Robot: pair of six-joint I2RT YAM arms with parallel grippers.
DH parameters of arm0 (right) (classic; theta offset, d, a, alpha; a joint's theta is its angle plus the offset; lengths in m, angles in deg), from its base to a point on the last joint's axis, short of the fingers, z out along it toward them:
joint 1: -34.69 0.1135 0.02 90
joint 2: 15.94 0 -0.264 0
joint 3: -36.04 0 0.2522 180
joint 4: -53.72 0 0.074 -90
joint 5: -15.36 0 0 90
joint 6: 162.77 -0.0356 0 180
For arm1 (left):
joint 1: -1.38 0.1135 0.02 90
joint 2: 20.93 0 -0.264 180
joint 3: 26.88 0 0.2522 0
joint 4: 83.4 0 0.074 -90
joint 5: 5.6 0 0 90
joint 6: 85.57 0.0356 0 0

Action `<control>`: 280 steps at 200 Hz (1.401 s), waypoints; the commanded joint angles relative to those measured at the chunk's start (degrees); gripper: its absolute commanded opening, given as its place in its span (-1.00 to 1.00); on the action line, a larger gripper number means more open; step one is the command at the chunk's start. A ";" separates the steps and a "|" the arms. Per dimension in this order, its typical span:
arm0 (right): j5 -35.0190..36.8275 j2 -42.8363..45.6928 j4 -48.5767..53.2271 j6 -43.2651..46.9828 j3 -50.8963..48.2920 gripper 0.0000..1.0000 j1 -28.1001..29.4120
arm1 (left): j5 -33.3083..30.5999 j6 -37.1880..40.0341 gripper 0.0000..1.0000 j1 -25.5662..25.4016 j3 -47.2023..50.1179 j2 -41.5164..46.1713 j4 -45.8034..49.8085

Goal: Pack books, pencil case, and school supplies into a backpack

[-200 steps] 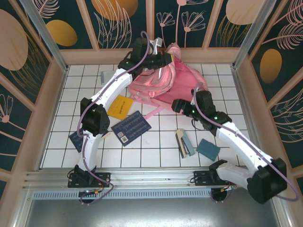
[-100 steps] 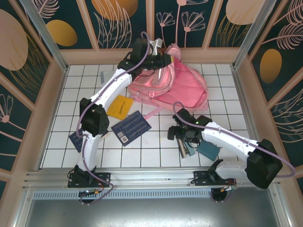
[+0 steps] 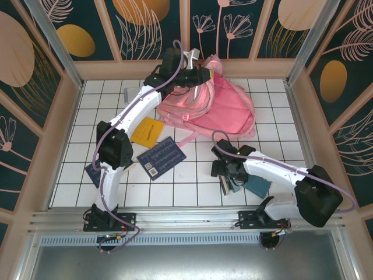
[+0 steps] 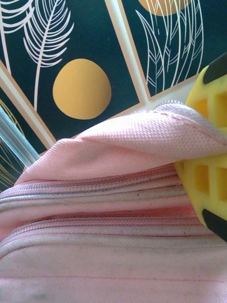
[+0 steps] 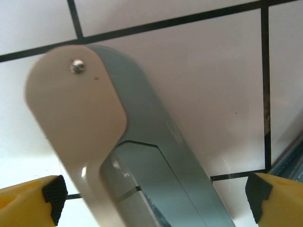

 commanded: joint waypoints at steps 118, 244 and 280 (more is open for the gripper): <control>-4.37 -1.76 -7.35 -1.54 -4.70 0.27 3.64 | 2.32 -1.59 -1.00 0.93 -0.42 3.44 -5.23; -0.08 10.79 -2.88 -1.27 7.10 0.03 -1.71 | 2.88 3.60 -1.00 0.88 -4.12 4.65 1.75; -5.41 11.34 -8.34 2.77 10.87 0.01 -12.11 | 4.25 5.56 -1.00 0.84 -3.64 5.93 3.94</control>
